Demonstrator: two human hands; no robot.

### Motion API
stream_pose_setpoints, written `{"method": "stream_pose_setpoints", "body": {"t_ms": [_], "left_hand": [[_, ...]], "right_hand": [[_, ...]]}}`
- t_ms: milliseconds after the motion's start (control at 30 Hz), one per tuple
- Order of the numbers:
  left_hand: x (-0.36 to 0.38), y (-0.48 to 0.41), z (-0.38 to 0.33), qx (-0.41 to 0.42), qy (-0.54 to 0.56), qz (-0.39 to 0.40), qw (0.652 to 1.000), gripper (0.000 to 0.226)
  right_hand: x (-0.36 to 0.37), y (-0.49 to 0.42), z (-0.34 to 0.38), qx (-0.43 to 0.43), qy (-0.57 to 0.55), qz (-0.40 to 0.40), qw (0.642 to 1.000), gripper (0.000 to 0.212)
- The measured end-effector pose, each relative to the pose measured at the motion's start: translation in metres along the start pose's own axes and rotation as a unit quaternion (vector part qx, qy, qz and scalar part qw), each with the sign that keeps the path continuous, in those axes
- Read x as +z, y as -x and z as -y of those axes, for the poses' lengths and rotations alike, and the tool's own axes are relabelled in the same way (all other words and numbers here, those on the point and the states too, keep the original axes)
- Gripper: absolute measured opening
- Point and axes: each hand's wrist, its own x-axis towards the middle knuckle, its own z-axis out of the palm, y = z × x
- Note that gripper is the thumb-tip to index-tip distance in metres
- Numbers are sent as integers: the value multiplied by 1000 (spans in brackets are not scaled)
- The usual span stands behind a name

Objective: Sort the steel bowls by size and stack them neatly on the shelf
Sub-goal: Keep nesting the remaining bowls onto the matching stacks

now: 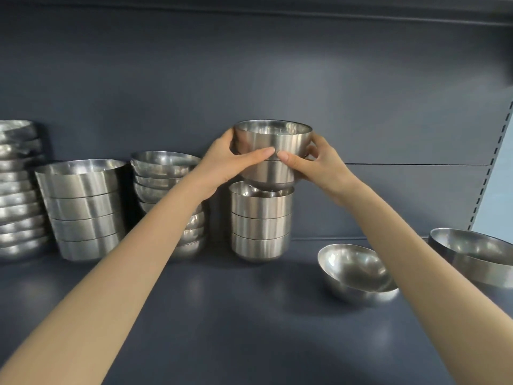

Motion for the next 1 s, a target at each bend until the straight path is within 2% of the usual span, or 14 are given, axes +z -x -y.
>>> {"method": "stream_pose_setpoints", "body": {"t_ms": [100, 167, 433, 600, 1000], "left_hand": [[-1, 1, 11, -17, -17, 0, 1000, 116], [-1, 3, 15, -31, -16, 3, 999, 130], [-2, 1, 33, -41, -12, -15, 999, 108], [15, 12, 39, -31, 33, -32, 998, 98], [20, 12, 47, -19, 23, -39, 999, 90]], "right_hand": [[6, -3, -9, 19, 13, 12, 1000, 70], [8, -4, -17, 28, 20, 14, 999, 63], [17, -3, -25, 46, 49, 31, 997, 52], [21, 1, -27, 57, 4, 25, 998, 46], [37, 10, -37, 41, -29, 19, 999, 57]]}}
